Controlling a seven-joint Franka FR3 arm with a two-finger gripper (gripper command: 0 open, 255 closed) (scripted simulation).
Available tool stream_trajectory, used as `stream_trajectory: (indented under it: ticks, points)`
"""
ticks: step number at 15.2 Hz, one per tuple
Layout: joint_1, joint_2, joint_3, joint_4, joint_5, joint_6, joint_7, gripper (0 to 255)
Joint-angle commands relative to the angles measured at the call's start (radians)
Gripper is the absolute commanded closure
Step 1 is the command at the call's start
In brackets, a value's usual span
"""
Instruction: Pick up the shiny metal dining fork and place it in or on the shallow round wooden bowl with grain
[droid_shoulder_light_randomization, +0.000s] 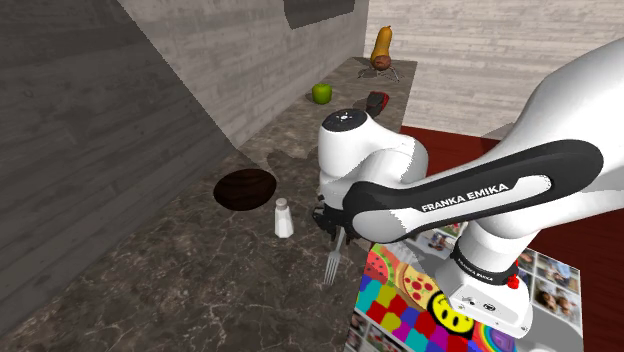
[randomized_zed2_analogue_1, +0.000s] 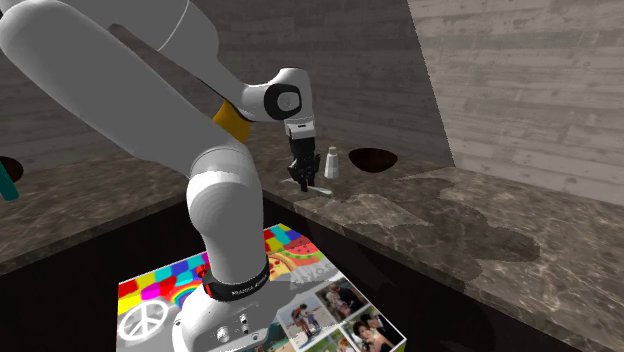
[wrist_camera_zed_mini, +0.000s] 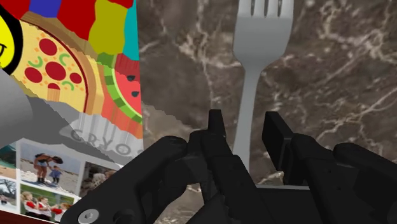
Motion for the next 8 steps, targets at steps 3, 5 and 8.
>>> stream_trajectory:
  ticks: [3,5,8]
  points:
    - [0.022,-0.046,-0.047,0.017,-0.013,-0.067,-0.007,255]
    - [0.03,-0.068,-0.071,0.03,-0.022,-0.103,-0.01,255]
    - [0.039,-0.098,-0.105,0.05,-0.037,-0.155,-0.014,255]
